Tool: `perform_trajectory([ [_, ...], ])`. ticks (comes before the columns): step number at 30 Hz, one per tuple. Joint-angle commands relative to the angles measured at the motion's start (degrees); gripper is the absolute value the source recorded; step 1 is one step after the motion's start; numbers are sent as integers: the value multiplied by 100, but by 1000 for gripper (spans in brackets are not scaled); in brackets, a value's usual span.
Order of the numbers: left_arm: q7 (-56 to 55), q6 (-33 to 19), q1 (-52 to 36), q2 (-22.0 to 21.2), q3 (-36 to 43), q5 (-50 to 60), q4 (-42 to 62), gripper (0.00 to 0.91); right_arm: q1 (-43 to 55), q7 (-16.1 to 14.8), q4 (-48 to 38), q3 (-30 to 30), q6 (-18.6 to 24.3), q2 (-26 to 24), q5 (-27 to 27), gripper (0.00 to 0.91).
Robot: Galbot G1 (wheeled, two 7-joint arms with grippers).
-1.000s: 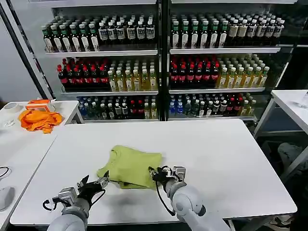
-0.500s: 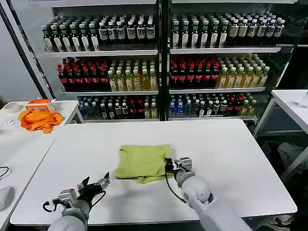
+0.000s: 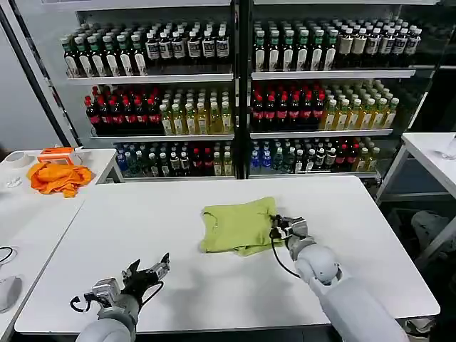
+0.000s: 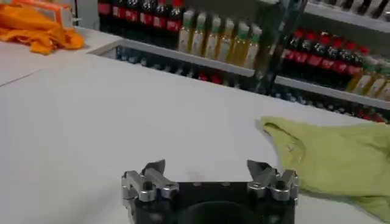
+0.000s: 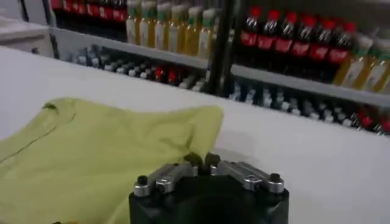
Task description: Fold and organize the clothes.
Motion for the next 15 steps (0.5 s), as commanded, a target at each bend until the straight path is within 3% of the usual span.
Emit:
perform_trajectory([
  [1,102,-148,36,7,46,215,-56,907,-859,198,191,906,2332,-132,-1345,907],
  [6,238,-439,125,1,73,465,-212,907,-2348,328,1335,1823,2703,12,-1288,907],
  [9,312,-556,172,-11,67,533,-322,907,-3377,271,2323,2323,2364,201,-1042,907],
  [15,467,-819,308,43,57,782,-524,907,-4912,16,3215,3135,2156,589,-995,907],
])
